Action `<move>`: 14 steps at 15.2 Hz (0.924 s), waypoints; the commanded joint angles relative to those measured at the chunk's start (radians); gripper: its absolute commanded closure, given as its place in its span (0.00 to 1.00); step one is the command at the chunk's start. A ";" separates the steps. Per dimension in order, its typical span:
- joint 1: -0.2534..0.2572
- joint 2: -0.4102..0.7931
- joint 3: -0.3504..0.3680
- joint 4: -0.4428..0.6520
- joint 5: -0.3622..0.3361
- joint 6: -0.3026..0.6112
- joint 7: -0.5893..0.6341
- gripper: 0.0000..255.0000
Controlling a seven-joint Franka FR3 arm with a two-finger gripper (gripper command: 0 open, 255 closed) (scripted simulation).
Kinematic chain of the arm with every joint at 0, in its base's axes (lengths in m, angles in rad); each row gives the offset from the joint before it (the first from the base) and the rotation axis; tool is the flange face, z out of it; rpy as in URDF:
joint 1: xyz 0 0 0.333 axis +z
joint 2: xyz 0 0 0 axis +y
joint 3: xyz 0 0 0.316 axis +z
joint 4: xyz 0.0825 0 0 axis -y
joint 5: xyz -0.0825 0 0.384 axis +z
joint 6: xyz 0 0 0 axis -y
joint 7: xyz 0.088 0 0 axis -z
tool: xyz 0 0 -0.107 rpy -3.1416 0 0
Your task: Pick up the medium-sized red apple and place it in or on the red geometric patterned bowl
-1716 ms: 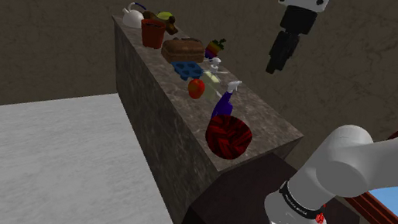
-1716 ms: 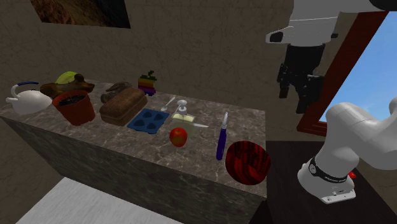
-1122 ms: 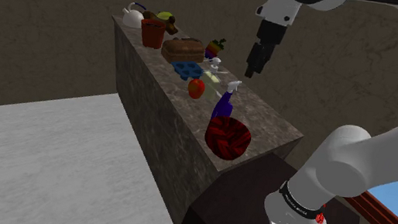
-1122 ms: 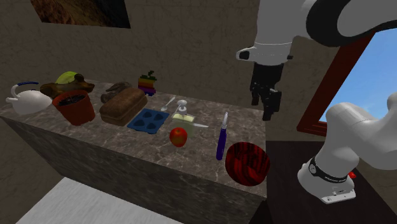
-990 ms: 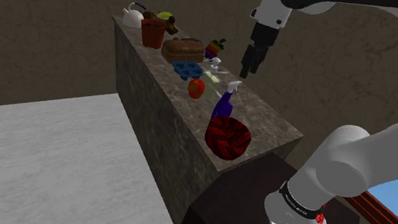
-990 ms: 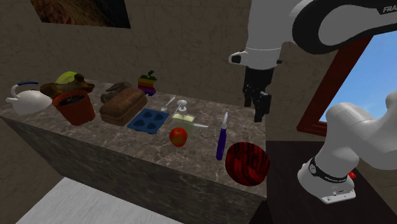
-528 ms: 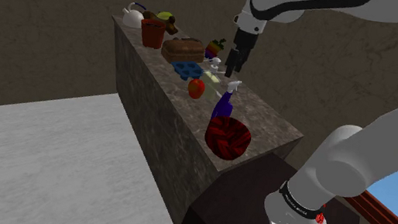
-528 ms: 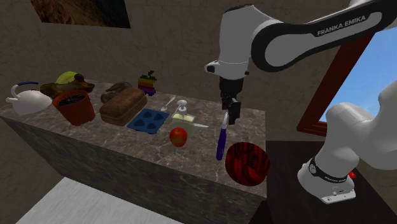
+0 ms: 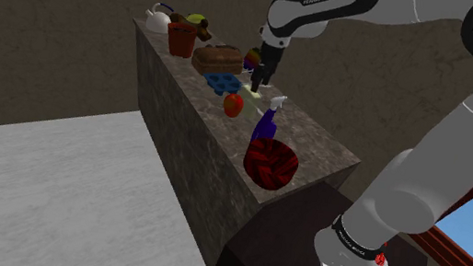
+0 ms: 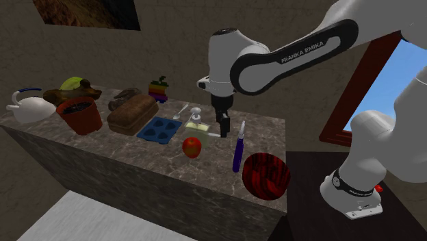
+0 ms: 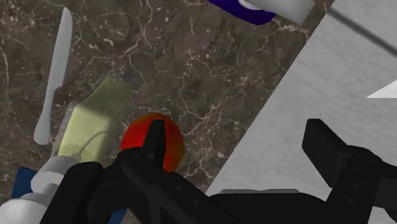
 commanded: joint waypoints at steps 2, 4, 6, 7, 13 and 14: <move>-0.005 0.110 -0.007 0.078 0.010 0.045 -0.034 0.00; -0.011 0.184 -0.010 0.137 0.019 0.068 -0.056 0.00; -0.018 0.259 -0.011 0.202 0.028 0.086 -0.076 0.00; -0.022 0.296 -0.010 0.237 0.033 0.093 -0.086 0.00; -0.046 0.467 -0.004 0.400 0.051 0.120 -0.125 0.00; -0.047 0.474 -0.004 0.397 0.053 0.130 -0.126 0.00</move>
